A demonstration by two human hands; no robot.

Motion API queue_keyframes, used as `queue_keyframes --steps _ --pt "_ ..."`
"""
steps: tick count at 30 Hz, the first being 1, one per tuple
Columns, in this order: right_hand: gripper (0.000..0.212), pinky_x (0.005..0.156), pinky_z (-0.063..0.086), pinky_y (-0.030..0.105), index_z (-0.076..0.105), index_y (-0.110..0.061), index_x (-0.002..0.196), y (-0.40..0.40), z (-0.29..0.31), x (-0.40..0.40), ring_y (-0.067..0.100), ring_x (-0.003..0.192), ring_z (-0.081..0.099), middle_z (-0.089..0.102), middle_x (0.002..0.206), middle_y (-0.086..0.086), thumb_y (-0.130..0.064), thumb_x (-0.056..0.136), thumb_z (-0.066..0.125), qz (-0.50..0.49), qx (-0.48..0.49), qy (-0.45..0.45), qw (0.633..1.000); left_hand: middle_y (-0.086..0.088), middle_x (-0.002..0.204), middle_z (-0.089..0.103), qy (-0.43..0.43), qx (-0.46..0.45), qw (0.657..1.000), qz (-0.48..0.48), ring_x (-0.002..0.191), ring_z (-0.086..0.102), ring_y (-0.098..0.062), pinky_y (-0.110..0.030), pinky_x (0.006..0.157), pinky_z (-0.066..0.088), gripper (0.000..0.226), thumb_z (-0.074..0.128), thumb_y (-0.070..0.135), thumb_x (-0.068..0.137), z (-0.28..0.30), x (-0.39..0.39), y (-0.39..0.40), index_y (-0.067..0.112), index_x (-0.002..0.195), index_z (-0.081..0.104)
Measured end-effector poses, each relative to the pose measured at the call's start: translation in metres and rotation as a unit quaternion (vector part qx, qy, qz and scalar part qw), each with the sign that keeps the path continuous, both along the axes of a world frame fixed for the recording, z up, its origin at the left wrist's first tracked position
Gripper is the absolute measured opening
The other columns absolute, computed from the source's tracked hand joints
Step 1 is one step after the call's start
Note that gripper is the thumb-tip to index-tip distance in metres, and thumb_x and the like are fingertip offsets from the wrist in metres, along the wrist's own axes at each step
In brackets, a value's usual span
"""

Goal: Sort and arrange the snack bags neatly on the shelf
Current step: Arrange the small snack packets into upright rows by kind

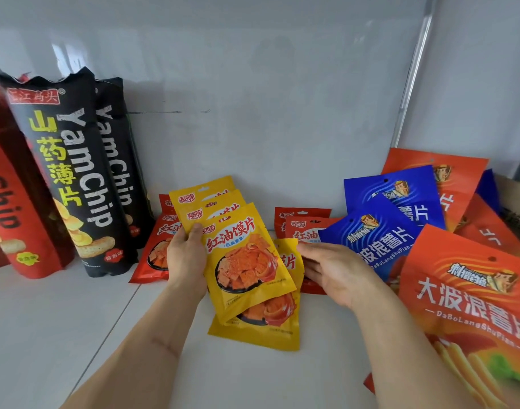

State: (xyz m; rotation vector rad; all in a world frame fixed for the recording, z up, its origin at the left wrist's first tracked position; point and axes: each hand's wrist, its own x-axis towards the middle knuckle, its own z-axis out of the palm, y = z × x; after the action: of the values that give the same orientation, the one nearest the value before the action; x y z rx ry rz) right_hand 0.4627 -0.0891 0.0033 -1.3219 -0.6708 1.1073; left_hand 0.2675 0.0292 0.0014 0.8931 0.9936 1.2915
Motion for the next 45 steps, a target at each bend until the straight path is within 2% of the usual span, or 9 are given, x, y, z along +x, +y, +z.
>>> queue_keyframes --steps 5,9,12,20,26,31,36,41,45 --pt "0.011 0.087 0.058 0.042 0.068 -0.020 0.103 0.008 -0.006 0.000 0.020 0.096 0.068 0.070 0.103 0.001 -0.022 0.092 0.068 -0.086 -0.051 -0.278 0.955 -0.001 0.097 0.077 0.002 -0.006 1.000 0.003 0.079 0.077 -0.022 -0.044 0.071 0.063 0.023 0.056 0.036 0.100 0.004 -0.006 0.002 0.027 0.121 0.061" --pt "0.003 0.086 0.057 0.042 0.064 -0.030 0.094 0.013 -0.004 0.011 0.019 0.098 0.067 0.069 0.102 -0.003 -0.033 0.094 0.063 -0.213 0.020 -0.161 0.963 -0.001 0.095 0.077 0.010 -0.007 1.000 -0.009 0.075 0.077 -0.022 -0.041 0.066 0.063 0.018 0.057 0.035 0.100 0.007 -0.010 0.005 0.028 0.115 0.063" --pt "0.007 0.083 0.058 0.041 0.069 -0.016 0.097 0.013 -0.004 0.008 0.022 0.090 0.074 0.077 0.095 0.007 -0.021 0.094 0.065 -0.117 0.009 -0.023 0.993 -0.001 0.096 0.077 0.020 0.003 1.000 -0.016 0.080 0.076 -0.024 -0.042 0.070 0.063 0.013 0.056 0.034 0.101 0.003 -0.008 0.005 0.030 0.110 0.064" --pt "0.021 0.082 0.054 0.035 0.066 -0.021 0.112 0.010 -0.005 0.008 0.016 0.097 0.065 0.070 0.107 0.000 -0.034 0.099 0.056 -0.129 -0.032 -0.275 0.952 -0.002 0.098 0.077 0.010 -0.003 1.000 -0.014 0.081 0.076 -0.024 -0.046 0.072 0.062 0.015 0.056 0.034 0.101 0.001 -0.007 0.006 0.031 0.114 0.063" --pt "0.032 0.086 0.043 0.030 0.060 -0.012 0.128 -0.007 0.016 0.029 0.017 0.101 0.055 0.060 0.113 -0.002 -0.028 0.101 0.054 -0.302 0.040 -0.274 0.912 0.000 0.097 0.077 0.033 0.029 0.999 0.000 0.080 0.076 -0.020 -0.039 0.069 0.063 0.013 0.055 0.036 0.101 0.009 -0.014 0.008 0.030 0.107 0.064" --pt "0.035 0.101 0.047 0.042 0.064 -0.015 0.125 -0.009 0.022 0.030 0.019 0.111 0.058 0.061 0.112 -0.004 -0.032 0.095 0.064 -0.271 0.079 -0.222 0.933 0.003 0.097 0.077 0.042 0.057 0.997 0.007 0.086 0.076 -0.020 -0.044 0.077 0.062 0.014 0.053 0.038 0.101 0.012 -0.018 0.010 0.031 0.105 0.065" --pt "0.012 0.079 0.051 0.031 0.067 -0.015 0.097 0.012 0.017 -0.020 0.012 0.084 0.064 0.068 0.095 0.000 -0.026 0.097 0.061 -0.139 0.046 -0.339 0.929 -0.001 0.092 0.079 -0.027 0.000 0.998 -0.063 0.081 0.077 -0.025 -0.049 0.076 0.061 0.017 0.061 0.036 0.097 0.018 -0.011 0.001 0.025 0.110 0.065" --pt "0.029 0.077 0.048 0.032 0.068 -0.015 0.113 0.029 0.000 -0.041 0.018 0.096 0.064 0.070 0.104 -0.001 -0.037 0.099 0.054 -0.119 -0.004 -0.408 0.905 -0.004 0.093 0.079 -0.066 -0.028 0.992 -0.105 0.082 0.076 -0.028 -0.051 0.076 0.061 0.018 0.062 0.035 0.097 0.020 -0.009 -0.005 0.024 0.111 0.064" --pt "0.023 0.054 0.035 0.020 0.065 -0.019 0.105 0.034 -0.004 -0.051 0.004 0.071 0.056 0.061 0.081 -0.013 -0.036 0.101 0.050 -0.126 -0.014 -0.433 0.892 -0.004 0.094 0.079 -0.050 -0.017 0.992 -0.117 0.084 0.076 -0.028 -0.049 0.078 0.061 0.021 0.059 0.042 0.097 0.020 -0.007 -0.009 0.026 0.109 0.066"
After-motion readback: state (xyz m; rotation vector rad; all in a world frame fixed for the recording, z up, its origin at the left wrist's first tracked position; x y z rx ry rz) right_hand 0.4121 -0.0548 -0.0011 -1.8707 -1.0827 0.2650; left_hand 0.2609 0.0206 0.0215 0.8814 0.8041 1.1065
